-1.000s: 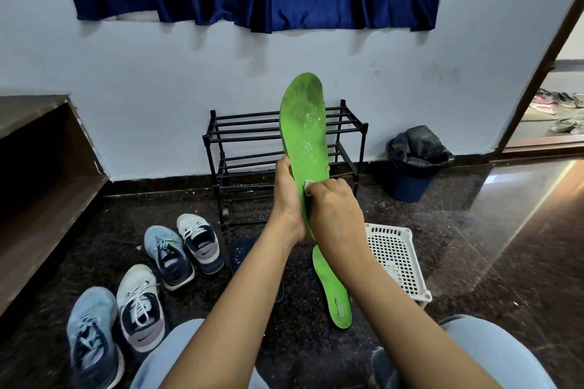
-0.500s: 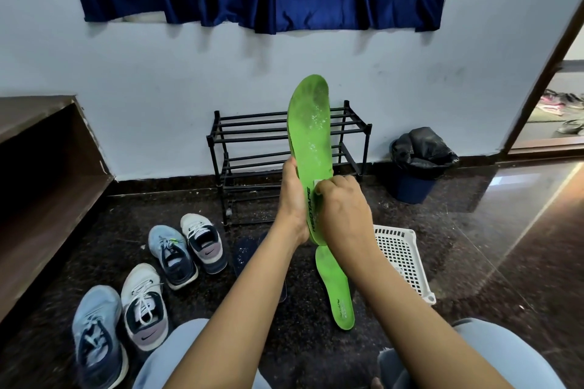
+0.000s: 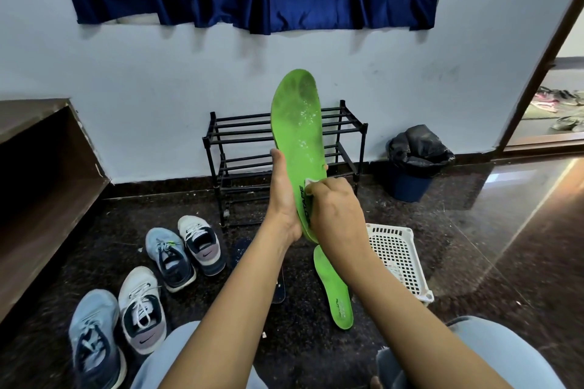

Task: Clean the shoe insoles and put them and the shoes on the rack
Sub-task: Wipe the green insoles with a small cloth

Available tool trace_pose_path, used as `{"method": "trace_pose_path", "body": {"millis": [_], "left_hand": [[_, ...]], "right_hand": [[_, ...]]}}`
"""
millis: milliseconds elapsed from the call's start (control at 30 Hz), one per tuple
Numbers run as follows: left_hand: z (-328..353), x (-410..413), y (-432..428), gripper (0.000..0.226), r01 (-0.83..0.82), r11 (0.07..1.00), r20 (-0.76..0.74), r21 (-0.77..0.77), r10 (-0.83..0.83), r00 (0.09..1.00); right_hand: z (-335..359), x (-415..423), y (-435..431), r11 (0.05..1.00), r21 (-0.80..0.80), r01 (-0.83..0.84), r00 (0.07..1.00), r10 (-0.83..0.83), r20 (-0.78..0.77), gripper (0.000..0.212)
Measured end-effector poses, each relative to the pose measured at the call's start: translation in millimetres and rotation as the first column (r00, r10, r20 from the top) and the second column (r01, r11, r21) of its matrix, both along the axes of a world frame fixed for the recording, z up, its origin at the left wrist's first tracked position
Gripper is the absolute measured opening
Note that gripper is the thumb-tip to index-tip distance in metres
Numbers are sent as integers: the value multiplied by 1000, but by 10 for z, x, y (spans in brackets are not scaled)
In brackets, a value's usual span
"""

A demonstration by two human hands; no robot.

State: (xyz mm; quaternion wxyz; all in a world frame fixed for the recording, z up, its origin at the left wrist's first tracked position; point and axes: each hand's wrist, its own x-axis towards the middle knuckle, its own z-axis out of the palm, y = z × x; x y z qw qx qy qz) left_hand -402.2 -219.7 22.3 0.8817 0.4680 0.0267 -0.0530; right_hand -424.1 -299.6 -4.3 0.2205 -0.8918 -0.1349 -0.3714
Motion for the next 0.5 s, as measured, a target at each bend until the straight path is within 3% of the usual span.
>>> {"method": "trace_pose_path", "body": {"millis": [200, 500], "left_hand": [[-44, -70, -28, 75, 68, 996, -8, 51, -68, 998], [-65, -9, 78, 85, 3, 1000, -83, 11, -2, 997]], "right_hand": [[186, 72, -42, 998, 58, 20, 999, -22, 33, 10], [41, -48, 130, 987, 151, -54, 998, 59, -29, 17]]}}
